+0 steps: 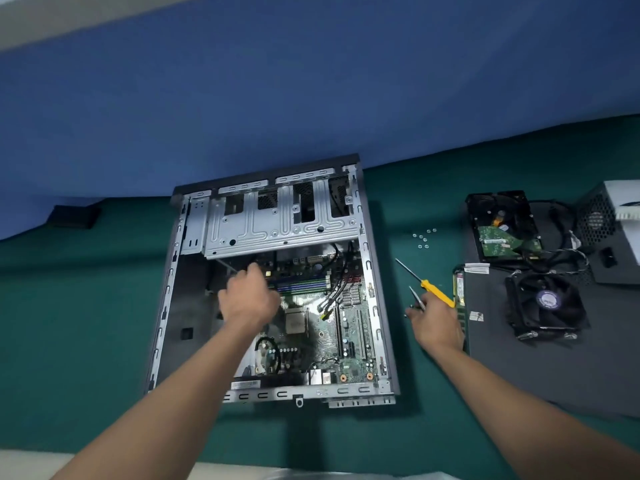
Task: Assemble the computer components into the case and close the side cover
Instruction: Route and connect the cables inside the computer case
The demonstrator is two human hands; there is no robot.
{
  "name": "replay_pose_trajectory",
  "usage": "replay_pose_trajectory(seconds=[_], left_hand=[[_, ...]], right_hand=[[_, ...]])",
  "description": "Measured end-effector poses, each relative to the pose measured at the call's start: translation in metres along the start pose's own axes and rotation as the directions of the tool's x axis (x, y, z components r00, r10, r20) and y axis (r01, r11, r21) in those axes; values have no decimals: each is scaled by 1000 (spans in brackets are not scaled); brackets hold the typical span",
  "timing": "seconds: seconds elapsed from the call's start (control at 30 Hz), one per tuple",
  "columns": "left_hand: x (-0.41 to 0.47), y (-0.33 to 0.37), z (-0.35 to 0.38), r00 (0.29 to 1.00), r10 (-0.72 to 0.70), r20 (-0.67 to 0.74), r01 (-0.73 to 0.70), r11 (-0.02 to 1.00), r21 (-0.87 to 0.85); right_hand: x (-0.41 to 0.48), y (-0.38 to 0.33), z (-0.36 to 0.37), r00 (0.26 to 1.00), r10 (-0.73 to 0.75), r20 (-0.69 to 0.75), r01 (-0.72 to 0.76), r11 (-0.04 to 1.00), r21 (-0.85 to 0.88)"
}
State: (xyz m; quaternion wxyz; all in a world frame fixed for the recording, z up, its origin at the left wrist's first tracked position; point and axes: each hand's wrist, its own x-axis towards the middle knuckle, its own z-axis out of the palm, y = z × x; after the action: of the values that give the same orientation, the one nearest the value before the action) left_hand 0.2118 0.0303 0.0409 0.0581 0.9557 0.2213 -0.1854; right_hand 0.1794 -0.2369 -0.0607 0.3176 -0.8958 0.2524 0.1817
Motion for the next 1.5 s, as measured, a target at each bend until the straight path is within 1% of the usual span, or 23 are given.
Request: replay_pose_trajectory(seconds=[0.03,0.17,0.23,0.3,0.4,0.5,0.57,0.63,0.7,0.87,0.97,1.07,1.17,1.23,1.3,1.4,1.5], left_hand=[[-4,5,6,999,37,27,-39,998,49],[-19,33,33,966,257,32,-258,965,54],[-21,46,39,941,334,54,-338,936,96],[-18,54,40,942,318,110,-329,940,90],[-12,62,43,952,245,185,-260,964,60],[-9,69,47,947,251,201,-272,958,85],[-9,74,48,947,282,156,-303,944,132],[-6,76,52,940,326,103,-338,929,149],[-5,76,55,935,337,109,-352,919,180],[-5,74,56,945,311,101,-327,912,249],[-4,73,58,923,361,130,-383,880,279],[-2,73,60,908,381,174,-416,867,274],[1,72,61,929,323,180,-358,908,218],[4,69,57,942,304,139,-324,934,154],[9,61,51,942,326,73,-333,936,113],[18,42,39,937,349,-13,-345,931,121],[29,14,28,925,364,-109,-344,924,165]], right_hand=[[1,0,0,1000,-2,-6,2,1000,-9],[0,-1,0,999,-37,-9,36,996,-85],[-1,0,-1,998,-66,-11,64,990,-128],[-2,3,-4,996,-93,-13,89,979,-181],[-6,9,-8,989,-145,-13,135,950,-282],[-11,13,-9,990,-142,7,134,912,-389],[-13,11,-8,995,-97,22,97,907,-410],[-14,9,-7,998,-58,19,61,920,-387],[-14,8,-5,999,-33,5,33,926,-376],[-14,8,-2,998,53,-18,-56,936,-348],[-12,7,-2,994,105,-22,-106,936,-336],[-9,4,-4,989,144,-20,-143,943,-299],[-7,2,-7,985,175,-8,-171,950,-261],[-7,2,-9,975,221,-11,-219,959,-178],[-8,3,-12,967,256,-16,-256,965,-48],[-10,0,-20,970,240,-32,-235,964,125],[-16,-9,-33,976,205,-76,-184,958,220]])
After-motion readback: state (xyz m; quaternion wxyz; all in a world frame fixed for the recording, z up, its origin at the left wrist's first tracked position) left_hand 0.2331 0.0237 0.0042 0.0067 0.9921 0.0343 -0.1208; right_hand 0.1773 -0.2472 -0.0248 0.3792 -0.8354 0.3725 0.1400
